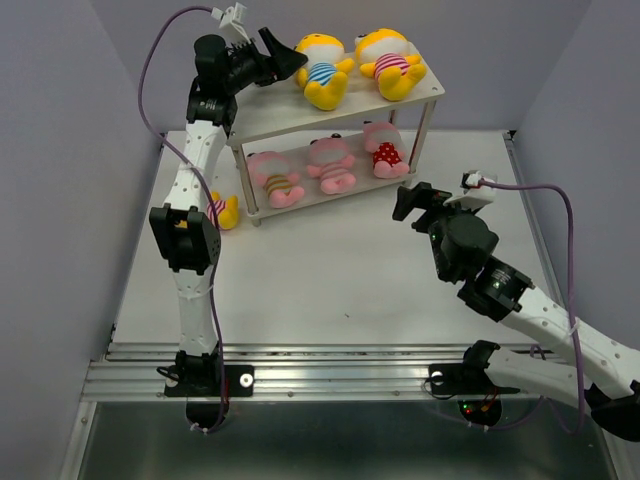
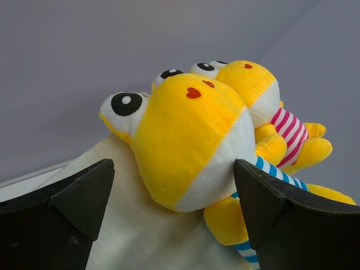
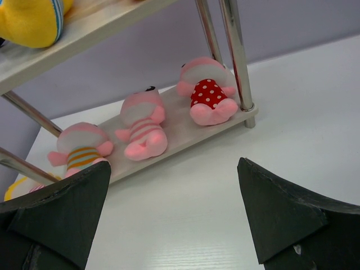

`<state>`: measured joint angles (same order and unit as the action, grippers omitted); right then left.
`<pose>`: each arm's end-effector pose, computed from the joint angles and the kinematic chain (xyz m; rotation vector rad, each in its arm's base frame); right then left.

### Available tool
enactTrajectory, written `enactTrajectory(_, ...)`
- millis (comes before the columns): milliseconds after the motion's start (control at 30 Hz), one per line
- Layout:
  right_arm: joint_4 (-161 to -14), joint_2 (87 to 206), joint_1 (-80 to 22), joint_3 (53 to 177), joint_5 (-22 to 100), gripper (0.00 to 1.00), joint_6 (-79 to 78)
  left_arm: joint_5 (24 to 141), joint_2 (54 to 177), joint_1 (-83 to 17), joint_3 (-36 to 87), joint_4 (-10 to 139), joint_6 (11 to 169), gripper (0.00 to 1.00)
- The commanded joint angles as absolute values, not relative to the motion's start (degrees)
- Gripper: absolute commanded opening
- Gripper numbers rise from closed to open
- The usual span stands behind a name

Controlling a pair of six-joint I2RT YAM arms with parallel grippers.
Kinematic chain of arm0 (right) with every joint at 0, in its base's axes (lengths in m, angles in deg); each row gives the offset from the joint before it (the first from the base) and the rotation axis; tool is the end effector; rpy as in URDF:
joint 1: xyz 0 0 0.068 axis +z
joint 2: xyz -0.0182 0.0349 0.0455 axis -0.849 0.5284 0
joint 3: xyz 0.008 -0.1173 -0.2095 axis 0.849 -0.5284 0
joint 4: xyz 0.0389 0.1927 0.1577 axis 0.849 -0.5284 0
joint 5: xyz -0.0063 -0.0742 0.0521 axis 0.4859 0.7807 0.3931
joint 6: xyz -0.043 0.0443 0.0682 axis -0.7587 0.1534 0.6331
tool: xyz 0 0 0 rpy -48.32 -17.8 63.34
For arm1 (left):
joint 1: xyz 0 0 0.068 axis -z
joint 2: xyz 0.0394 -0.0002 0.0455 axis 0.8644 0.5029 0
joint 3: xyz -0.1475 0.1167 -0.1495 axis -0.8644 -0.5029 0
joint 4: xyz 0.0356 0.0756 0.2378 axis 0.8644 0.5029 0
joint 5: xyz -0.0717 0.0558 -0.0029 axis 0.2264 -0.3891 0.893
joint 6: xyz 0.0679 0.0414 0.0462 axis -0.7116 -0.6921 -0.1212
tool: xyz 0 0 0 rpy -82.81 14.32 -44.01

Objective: Place and organize the stuffed toys onto the shelf

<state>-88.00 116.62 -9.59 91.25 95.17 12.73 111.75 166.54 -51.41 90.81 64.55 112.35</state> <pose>0.2040 0.1372 0.3557 0.2742 1.5558 0.2688 0.4974 -0.1241 0.4356 0.2639 1.4503 -1.0419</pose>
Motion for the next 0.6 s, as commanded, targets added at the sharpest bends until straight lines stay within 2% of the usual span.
enactTrajectory(0, -86.72, 117.03, -8.97, 91.66, 95.97, 1.0, 13.75, 112.7, 162.41, -52.43, 92.34, 66.22, 111.93, 0.99)
enactTrajectory(567, -86.72, 119.85, -8.97, 91.58, 93.51, 1.0, 14.89, 121.75, 160.48, -52.43, 93.84, 58.22, 119.22, 0.99)
